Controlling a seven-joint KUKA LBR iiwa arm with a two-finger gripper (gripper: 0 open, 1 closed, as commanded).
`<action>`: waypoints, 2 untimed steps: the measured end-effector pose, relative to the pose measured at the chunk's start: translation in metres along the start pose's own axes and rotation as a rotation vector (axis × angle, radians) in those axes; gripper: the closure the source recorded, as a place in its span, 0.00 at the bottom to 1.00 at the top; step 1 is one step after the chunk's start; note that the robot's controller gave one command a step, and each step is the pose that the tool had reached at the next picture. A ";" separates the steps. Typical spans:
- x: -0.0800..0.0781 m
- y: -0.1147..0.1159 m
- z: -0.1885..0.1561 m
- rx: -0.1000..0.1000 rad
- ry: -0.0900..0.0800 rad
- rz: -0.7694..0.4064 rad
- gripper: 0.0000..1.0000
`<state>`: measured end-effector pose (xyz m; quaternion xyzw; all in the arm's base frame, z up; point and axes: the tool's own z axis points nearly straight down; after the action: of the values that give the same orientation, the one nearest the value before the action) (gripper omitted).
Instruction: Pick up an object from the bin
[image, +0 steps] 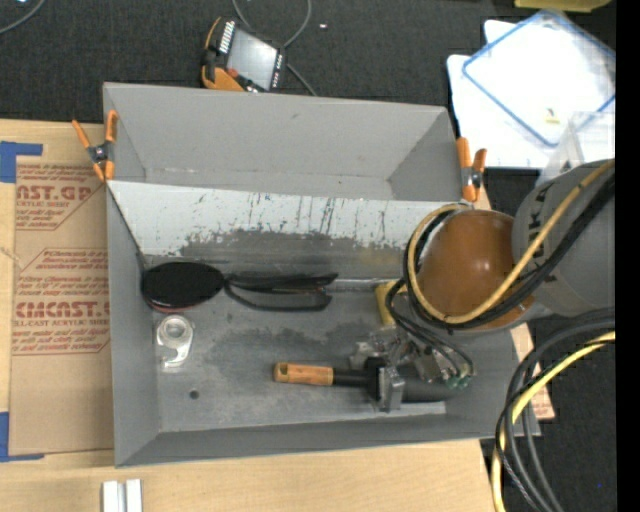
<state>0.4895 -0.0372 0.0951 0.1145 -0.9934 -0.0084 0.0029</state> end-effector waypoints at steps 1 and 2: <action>0.012 -0.004 0.003 0.002 -0.001 -0.025 1.00; 0.005 0.007 0.007 -0.002 -0.002 0.015 1.00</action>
Offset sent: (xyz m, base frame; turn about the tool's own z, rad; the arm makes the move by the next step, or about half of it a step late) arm -0.0064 0.0046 -0.0055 0.0163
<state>0.4827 -0.0314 0.0886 0.1068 -0.9942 -0.0093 0.0022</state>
